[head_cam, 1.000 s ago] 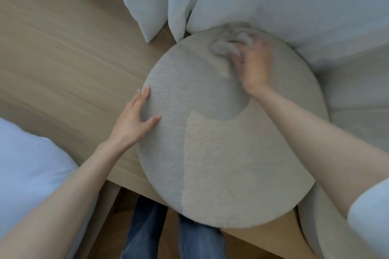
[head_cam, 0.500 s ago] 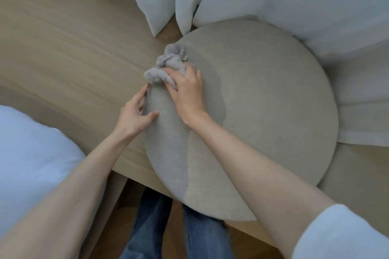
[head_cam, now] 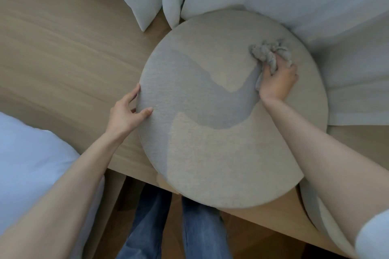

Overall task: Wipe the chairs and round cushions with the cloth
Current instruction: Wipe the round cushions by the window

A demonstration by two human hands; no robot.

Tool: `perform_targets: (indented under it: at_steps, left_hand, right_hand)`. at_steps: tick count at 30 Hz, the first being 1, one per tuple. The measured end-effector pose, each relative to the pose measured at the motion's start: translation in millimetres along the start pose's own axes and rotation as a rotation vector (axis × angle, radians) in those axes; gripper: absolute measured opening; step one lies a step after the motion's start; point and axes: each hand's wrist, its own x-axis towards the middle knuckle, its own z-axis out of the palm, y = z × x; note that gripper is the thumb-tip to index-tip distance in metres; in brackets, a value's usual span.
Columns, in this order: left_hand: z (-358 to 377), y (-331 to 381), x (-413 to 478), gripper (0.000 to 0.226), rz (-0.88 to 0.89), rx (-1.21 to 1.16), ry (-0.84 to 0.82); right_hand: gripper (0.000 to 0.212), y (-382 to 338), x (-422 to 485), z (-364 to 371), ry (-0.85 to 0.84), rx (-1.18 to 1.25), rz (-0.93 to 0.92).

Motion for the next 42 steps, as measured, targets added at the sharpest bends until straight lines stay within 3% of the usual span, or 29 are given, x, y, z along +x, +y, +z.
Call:
perform_targets:
  at_steps: [3, 8, 12, 14, 16, 18, 21, 25, 29, 32, 34, 36, 40, 42]
  left_hand:
    - [-1, 0, -4, 0.074, 0.004, -0.013, -0.022]
    - [-2, -4, -9, 0.075, -0.004, -0.104, -0.064]
    - [-4, -7, -15, 0.078, 0.007, -0.092, -0.118]
    - [-3, -9, -18, 0.079, 0.022, -0.06, -0.133]
    - [-1, -11, -19, 0.077, 0.047, -0.005, -0.101]
    - [2, -11, -19, 0.074, 0.072, 0.056, -0.067]
    - [5, -13, -19, 0.072, 0.07, 0.071, -0.042]
    - [7, -16, -17, 0.072, 0.063, 0.066, -0.022]
    - [7, -18, -15, 0.071, 0.08, 0.054, -0.013]
    - [9, -22, -21, 0.066, 0.1, 0.001, -0.007]
    - [13, -24, -26, 0.062, 0.12, 0.017, 0.017]
    - [18, -25, -29, 0.06, 0.132, 0.059, 0.044]
    - [28, -19, -35, 0.059, 0.14, 0.178, 0.04]
    - [30, -20, -38, 0.063, 0.129, 0.185, 0.008]
  right_hand:
    - [0.038, -55, -51, 29, -0.009, 0.166, -0.05]
    - [0.032, -137, -168, 46, -0.236, 0.232, -0.339]
    - [0.033, -113, -154, 38, -0.424, 0.183, -0.606]
    - [0.031, -85, -122, 27, -0.382, 0.164, -0.676]
    - [0.033, -37, -82, 12, -0.214, 0.084, -0.49]
    - [0.037, 12, -59, -12, -0.065, 0.024, -0.172]
    - [0.037, 25, -71, -23, -0.024, 0.073, 0.081]
    - [0.038, -37, -116, 16, -0.022, 0.204, -0.06]
    - [0.038, -102, -195, 39, -0.218, 0.254, -0.296]
    - [0.037, -103, -217, 31, -0.39, 0.268, -0.471]
    - [0.036, -73, -199, 19, -0.418, 0.227, -0.595]
    - [0.037, -26, -169, 5, -0.324, 0.152, -0.519]
    - [0.044, 71, -125, -41, -0.003, 0.036, 0.031]
    - [0.042, 68, -134, -42, 0.023, 0.063, 0.153]
